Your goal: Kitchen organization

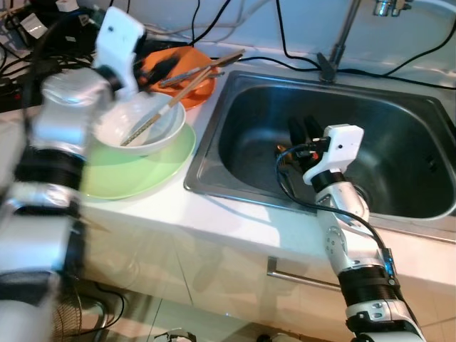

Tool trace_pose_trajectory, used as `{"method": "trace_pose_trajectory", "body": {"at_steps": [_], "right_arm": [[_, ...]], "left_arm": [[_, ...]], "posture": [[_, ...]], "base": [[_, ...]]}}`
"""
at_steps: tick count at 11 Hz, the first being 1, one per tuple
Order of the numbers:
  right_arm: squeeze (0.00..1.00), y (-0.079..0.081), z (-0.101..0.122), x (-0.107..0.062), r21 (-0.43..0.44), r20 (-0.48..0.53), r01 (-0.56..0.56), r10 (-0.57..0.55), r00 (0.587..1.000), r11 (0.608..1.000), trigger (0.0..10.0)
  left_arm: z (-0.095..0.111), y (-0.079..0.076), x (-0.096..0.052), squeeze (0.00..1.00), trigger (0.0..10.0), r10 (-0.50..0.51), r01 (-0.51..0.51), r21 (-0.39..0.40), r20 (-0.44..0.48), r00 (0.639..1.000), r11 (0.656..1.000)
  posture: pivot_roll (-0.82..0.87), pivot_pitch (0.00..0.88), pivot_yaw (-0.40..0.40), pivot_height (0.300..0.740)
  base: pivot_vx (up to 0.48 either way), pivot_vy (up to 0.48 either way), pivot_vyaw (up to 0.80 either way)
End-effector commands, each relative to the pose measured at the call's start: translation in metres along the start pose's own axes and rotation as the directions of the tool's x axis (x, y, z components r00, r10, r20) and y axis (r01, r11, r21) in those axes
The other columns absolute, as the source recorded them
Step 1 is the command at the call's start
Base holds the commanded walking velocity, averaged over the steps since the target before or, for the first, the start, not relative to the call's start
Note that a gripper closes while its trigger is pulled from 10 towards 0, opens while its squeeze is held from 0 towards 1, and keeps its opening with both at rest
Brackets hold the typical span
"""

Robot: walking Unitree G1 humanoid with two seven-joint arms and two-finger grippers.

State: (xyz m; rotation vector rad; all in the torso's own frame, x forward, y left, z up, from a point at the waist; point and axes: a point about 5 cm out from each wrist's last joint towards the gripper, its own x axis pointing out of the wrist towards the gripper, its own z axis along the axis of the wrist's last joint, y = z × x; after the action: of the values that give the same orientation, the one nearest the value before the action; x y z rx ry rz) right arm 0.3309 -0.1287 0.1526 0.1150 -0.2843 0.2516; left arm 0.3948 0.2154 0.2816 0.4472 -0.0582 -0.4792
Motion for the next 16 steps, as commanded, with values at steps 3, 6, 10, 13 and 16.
{"method": "trace_pose_trajectory", "body": {"at_steps": [3, 6, 10, 13, 16], "right_arm": [[0.0, -0.002, -0.023, -0.013, 0.04, -0.082, 0.036, -0.032, 0.996, 0.999, 10.0], [0.0, 0.0, -0.025, -0.014, 0.045, -0.086, 0.034, -0.03, 0.996, 0.998, 10.0], [0.0, -0.001, -0.026, -0.015, 0.047, -0.089, 0.039, -0.035, 0.995, 0.998, 10.0], [0.0, -0.001, -0.026, -0.016, 0.047, -0.089, 0.042, -0.038, 0.995, 0.998, 10.0], [0.0, -0.002, -0.026, -0.016, 0.046, -0.088, 0.045, -0.041, 0.995, 0.998, 10.0]], "left_arm": [[-0.005, -0.004, -0.002, 1.0, 10.0, -0.175, 0.176, 0.003, -0.033, 0.984, 0.984], [-0.013, 0.001, -0.004, 0.0, 10.0, -0.161, 0.164, 0.03, -0.093, 0.983, 0.986], [-0.029, -0.01, 0.002, 0.0, 10.0, -0.188, 0.211, 0.105, -0.201, 0.961, 0.972], [-0.031, -0.013, 0.006, 0.0, 10.0, -0.183, 0.217, 0.127, -0.235, 0.955, 0.968], [-0.041, -0.015, 0.008, 0.0, 10.0, -0.148, 0.195, 0.12, -0.319, 0.936, 0.973]], "posture": [[0.11, 0.066, 0.038, 0.74], [0.12, 0.069, 0.043, 0.74], [0.11, 0.07, 0.05, 0.74], [0.1, 0.071, 0.052, 0.74], [0.1, 0.071, 0.053, 0.74]], "base": [[0.0, 0.0, 0.0], [0.0, 0.0, 0.0], [0.0, 0.0, 0.0], [0.0, 0.0, 0.0], [0.0, 0.0, 0.0]]}}
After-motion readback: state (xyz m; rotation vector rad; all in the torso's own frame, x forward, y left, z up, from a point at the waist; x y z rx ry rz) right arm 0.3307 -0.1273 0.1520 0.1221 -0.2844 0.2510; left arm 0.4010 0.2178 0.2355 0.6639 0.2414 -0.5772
